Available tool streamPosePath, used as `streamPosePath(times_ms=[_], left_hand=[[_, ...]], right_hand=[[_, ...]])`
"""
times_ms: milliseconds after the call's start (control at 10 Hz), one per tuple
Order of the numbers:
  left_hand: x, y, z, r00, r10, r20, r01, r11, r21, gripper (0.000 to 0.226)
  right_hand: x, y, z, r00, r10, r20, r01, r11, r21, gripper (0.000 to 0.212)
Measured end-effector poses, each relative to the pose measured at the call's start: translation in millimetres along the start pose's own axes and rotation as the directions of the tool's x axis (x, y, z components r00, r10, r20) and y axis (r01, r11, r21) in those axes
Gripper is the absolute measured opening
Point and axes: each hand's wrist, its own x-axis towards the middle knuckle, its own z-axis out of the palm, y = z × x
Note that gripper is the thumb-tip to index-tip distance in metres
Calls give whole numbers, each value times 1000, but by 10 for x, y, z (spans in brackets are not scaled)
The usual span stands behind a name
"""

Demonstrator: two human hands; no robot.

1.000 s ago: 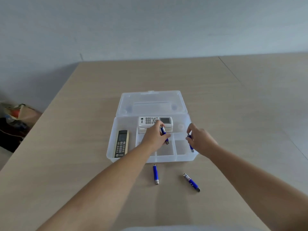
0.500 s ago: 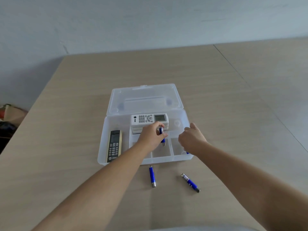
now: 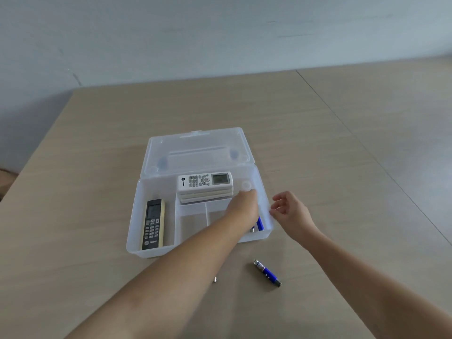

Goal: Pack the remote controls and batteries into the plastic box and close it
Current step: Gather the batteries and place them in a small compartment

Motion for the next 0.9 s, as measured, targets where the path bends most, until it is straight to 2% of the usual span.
streamPosePath(times_ms=[100,200,300,400,600,700,800,900], left_hand=[[29,98,156,1000,-30,-2,30,999,-23,26],[47,114,256,993,-120,-4,120,990,-74,29],[169,101,305,971,-234,43,235,971,-36,35],[207,153,273,952,-288,103,294,955,-43,33],[184,142,244,964,-239,118,229,969,92,29],[130,118,158,991,-129,38,125,987,101,28],[-28,47,28,983,11,-183,-6,1000,29,26],[-326,-164,-43,879,210,-429,-203,977,62,16]], right_hand=[[46,85,-71,995,65,81,-76,987,145,20],[77,118,-88,987,71,142,-99,973,207,21],[100,132,-91,985,78,154,-112,968,226,21],[88,151,-98,985,88,152,-123,963,239,26],[60,154,-95,986,90,141,-125,957,260,32],[19,148,-86,989,102,106,-122,971,206,28],[-87,204,-43,992,120,-42,-111,978,177,23],[-246,274,4,983,121,-138,-101,985,143,22]])
